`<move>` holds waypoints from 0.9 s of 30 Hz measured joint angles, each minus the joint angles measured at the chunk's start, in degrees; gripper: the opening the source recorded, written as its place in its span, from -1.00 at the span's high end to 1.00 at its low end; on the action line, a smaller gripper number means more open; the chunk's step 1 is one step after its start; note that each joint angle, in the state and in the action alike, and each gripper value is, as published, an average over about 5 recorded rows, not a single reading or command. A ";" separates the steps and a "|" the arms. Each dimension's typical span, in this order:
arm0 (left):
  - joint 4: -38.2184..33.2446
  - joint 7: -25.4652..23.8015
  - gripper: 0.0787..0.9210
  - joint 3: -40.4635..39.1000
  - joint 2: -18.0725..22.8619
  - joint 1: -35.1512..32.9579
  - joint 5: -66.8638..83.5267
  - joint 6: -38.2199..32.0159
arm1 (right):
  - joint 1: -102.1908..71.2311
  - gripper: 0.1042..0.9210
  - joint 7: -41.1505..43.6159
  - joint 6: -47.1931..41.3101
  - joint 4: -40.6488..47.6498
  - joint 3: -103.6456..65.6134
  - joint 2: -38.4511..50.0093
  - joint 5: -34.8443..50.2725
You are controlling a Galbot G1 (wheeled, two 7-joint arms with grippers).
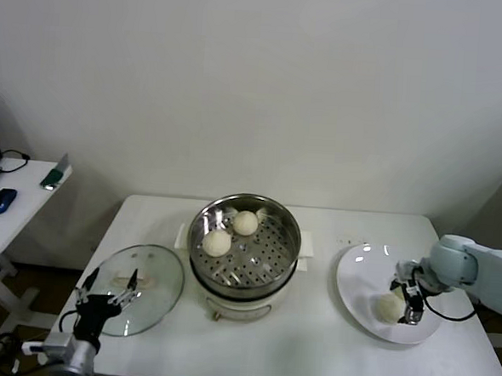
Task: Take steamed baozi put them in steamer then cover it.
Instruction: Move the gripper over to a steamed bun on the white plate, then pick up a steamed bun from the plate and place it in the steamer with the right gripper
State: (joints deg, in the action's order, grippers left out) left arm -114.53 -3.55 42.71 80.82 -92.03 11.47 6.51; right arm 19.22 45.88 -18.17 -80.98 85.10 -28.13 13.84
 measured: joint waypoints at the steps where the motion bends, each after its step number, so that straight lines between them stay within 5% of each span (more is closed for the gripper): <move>1: 0.04 0.00 -0.77 0.00 0.00 0.04 -0.01 0.01 | -0.43 -0.76 -0.09 -0.06 0.18 -0.32 -0.11 -0.11; 13: 0.39 -0.01 -0.77 -0.07 -0.01 0.74 -0.24 0.30 | -2.75 -0.38 -0.41 -0.11 0.97 -2.99 -0.65 -0.37; 27: 0.43 -0.15 -0.77 -0.46 -0.04 1.05 -0.94 0.47 | 16.46 -0.48 5.24 9.01 1.04 5.78 -6.12 3.05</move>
State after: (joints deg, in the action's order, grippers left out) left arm -114.10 -3.70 42.25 80.78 -90.98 10.53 6.97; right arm 35.68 51.12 -9.16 -79.93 90.88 -34.26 16.90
